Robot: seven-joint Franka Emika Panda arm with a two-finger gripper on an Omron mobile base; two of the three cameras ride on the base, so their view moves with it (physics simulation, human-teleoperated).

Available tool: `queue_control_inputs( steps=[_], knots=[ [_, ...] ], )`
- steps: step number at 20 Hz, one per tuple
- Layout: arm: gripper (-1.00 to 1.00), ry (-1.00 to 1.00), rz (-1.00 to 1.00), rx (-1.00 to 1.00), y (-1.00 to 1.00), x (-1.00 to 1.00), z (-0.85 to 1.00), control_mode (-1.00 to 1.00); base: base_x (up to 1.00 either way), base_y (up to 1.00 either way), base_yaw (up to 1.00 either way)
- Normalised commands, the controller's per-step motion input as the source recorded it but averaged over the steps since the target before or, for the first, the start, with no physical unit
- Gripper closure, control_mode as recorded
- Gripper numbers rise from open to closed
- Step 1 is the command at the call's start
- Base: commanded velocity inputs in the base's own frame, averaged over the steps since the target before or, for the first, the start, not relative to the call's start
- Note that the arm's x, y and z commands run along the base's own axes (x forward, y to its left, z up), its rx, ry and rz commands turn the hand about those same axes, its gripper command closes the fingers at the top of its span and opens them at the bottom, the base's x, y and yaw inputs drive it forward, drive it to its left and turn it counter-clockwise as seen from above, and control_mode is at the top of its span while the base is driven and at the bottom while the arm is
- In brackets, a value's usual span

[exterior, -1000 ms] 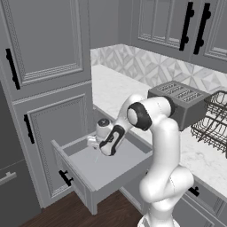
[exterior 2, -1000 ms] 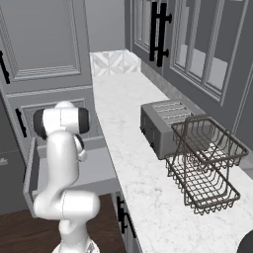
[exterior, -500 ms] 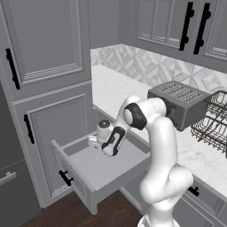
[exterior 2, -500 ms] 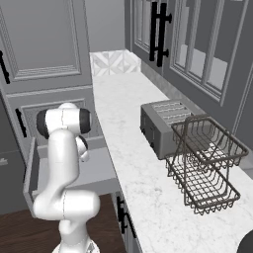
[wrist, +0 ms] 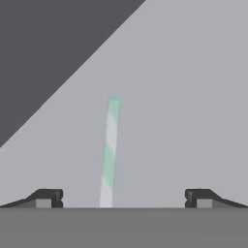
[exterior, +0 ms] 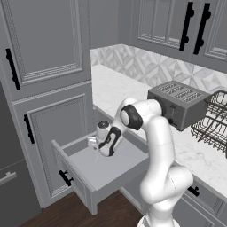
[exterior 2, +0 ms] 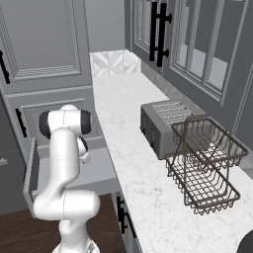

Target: Take a straw from the drawer in front and place it inside the glass cup on the dining counter.

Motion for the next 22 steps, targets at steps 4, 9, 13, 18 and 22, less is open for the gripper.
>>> queue_control_inputs(
  steps=[4,9,13,18,22],
  knots=[
    [-1.0,0.09,0.0,0.0,0.0,0.42,-0.12,-1.0,0.0,0.0,0.0],
    [-1.0,0.09,0.0,0.0,0.09,0.32,-0.12,-1.0,0.0,0.0,0.0],
    [-1.0,0.06,0.0,0.0,0.17,0.04,-0.21,-1.0,0.0,0.0,0.0],
    [1.0,0.01,0.0,0.0,0.11,0.0,-0.33,-1.0,0.0,0.0,0.0],
    [1.0,0.0,0.0,0.0,0.01,-0.05,-0.37,-1.0,0.0,0.0,0.0]
  ],
)
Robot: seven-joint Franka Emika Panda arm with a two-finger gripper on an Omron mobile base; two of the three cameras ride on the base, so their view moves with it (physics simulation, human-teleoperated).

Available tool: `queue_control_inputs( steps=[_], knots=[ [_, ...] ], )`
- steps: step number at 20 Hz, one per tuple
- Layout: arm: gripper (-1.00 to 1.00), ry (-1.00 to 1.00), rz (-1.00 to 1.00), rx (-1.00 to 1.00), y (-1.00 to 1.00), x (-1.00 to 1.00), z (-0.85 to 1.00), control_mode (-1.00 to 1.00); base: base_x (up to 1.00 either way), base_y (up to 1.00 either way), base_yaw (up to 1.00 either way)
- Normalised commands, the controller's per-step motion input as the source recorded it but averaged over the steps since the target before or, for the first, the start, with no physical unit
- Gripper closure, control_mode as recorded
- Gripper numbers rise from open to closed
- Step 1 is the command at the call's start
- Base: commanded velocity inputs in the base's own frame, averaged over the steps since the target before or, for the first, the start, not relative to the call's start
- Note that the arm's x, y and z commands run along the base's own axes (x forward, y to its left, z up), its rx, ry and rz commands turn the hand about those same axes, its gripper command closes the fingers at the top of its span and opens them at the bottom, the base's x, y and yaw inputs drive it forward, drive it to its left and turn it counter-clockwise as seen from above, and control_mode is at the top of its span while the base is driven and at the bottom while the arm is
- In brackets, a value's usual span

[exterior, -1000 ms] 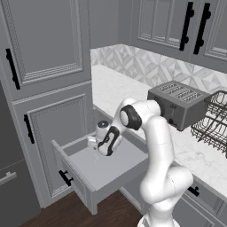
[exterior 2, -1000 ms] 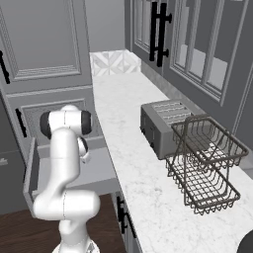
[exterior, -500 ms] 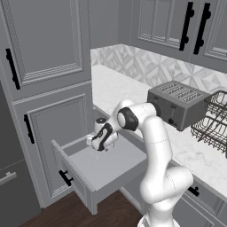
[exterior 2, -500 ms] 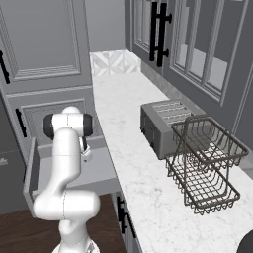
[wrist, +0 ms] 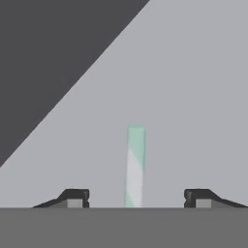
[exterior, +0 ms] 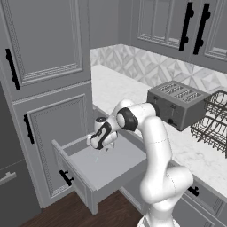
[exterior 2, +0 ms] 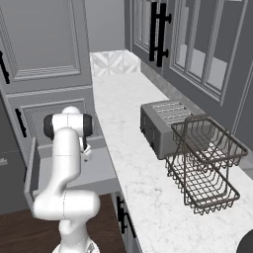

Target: Take a straw from the drawer in front and place it inside the glass cup on the dining counter.

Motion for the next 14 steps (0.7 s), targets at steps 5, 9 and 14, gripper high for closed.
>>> queue_control_inputs(
  steps=[5,9,14],
  knots=[
    [1.0,0.0,0.0,0.0,0.0,-0.17,-0.33,-1.0,0.0,0.0,0.0],
    [1.0,-0.03,0.0,0.0,0.0,-0.25,-0.13,-1.0,0.0,0.0,0.0],
    [1.0,-0.09,0.0,0.0,0.0,-0.31,0.02,-1.0,0.0,0.0,0.0]
  ],
)
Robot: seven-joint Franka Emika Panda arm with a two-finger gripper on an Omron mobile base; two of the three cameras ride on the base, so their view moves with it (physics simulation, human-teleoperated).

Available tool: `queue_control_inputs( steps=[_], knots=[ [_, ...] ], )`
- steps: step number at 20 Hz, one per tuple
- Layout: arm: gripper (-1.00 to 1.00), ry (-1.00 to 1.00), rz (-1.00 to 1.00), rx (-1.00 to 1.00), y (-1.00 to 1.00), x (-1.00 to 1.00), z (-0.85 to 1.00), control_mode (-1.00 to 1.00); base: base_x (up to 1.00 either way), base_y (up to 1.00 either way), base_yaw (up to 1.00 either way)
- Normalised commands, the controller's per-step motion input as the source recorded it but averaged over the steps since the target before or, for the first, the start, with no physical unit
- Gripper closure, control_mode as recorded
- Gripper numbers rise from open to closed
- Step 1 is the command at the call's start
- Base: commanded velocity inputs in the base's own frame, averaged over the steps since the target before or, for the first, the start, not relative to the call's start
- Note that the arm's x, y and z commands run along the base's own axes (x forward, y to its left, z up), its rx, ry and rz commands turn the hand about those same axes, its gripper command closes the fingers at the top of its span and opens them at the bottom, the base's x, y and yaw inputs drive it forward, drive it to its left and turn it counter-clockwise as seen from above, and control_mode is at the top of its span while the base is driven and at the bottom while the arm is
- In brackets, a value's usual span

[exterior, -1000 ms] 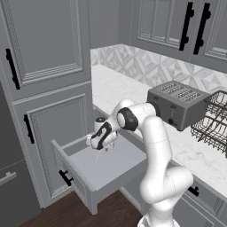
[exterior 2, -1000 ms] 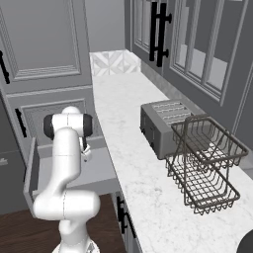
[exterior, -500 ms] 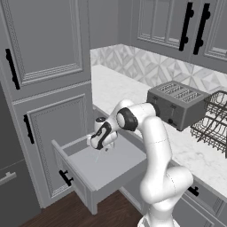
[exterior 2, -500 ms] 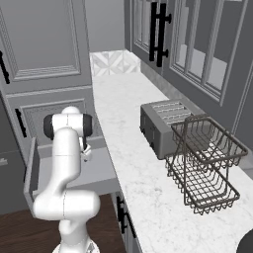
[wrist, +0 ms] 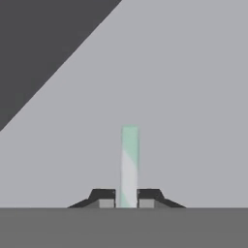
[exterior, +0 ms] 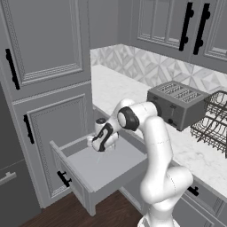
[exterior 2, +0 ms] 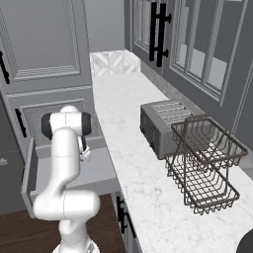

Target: Take a straw from the drawer in front and place it inside the glass cup on the dining counter.

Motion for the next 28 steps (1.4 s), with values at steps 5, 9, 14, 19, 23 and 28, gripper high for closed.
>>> queue_control_inputs(
  steps=[5,9,14,19,23,28],
  knots=[
    [1.0,-0.24,0.0,0.01,-0.01,-0.42,0.76,-1.0,0.0,0.0,0.0],
    [1.0,-0.38,0.0,0.06,-0.06,-0.36,1.0,-1.0,0.0,0.0,0.0],
    [1.0,-0.26,0.02,0.09,0.0,-0.03,1.0,-1.0,0.0,0.0,0.0],
    [1.0,-0.13,0.01,0.11,0.03,0.07,1.0,-1.0,0.0,0.0,0.0],
    [1.0,-0.02,0.0,0.12,0.14,0.11,1.0,-1.0,0.0,0.0,0.0],
    [1.0,-0.02,0.0,0.07,0.2,0.14,1.0,-1.0,0.0,0.0,0.0]
  ],
)
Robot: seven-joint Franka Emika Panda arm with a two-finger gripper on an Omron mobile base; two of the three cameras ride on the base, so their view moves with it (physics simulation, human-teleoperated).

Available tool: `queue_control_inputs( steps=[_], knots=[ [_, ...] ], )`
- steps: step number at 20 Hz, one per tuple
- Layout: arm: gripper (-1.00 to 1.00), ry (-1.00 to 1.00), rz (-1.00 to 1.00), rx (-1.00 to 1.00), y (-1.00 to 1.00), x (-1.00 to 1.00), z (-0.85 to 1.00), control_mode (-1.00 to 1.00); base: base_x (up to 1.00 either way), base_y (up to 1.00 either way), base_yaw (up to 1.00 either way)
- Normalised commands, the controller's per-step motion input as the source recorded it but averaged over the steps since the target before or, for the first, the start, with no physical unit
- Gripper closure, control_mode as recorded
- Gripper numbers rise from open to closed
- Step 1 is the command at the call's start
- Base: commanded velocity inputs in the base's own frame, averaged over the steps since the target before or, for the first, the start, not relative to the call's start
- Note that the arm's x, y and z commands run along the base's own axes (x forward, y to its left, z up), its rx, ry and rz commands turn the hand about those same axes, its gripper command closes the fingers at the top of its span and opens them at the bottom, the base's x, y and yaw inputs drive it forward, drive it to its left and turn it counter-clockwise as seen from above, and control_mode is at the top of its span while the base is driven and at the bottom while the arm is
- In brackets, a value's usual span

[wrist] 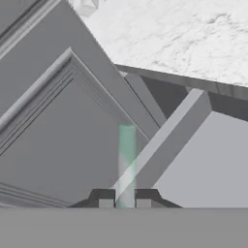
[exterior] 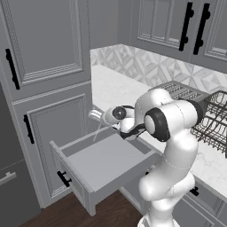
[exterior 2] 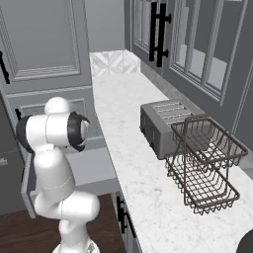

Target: Take a straw from the drawer in front and place it inside the glass cup on the dining counter.

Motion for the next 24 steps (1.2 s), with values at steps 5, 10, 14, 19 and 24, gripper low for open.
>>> queue_control_inputs(
  steps=[5,10,14,19,24],
  knots=[
    [1.0,-0.14,0.0,0.0,0.2,0.31,1.0,-1.0,0.0,0.0,0.0],
    [1.0,-0.17,0.0,0.0,0.14,0.33,1.0,-1.0,0.0,0.0,0.0],
    [1.0,-0.19,0.0,0.0,0.05,0.28,1.0,-1.0,0.0,0.0,0.0],
    [1.0,-0.18,0.0,-0.01,0.0,0.02,1.0,-1.0,0.0,0.0,0.0],
    [1.0,-0.11,0.0,-0.07,-0.03,0.0,1.0,-1.0,0.0,0.0,0.0]
  ],
)
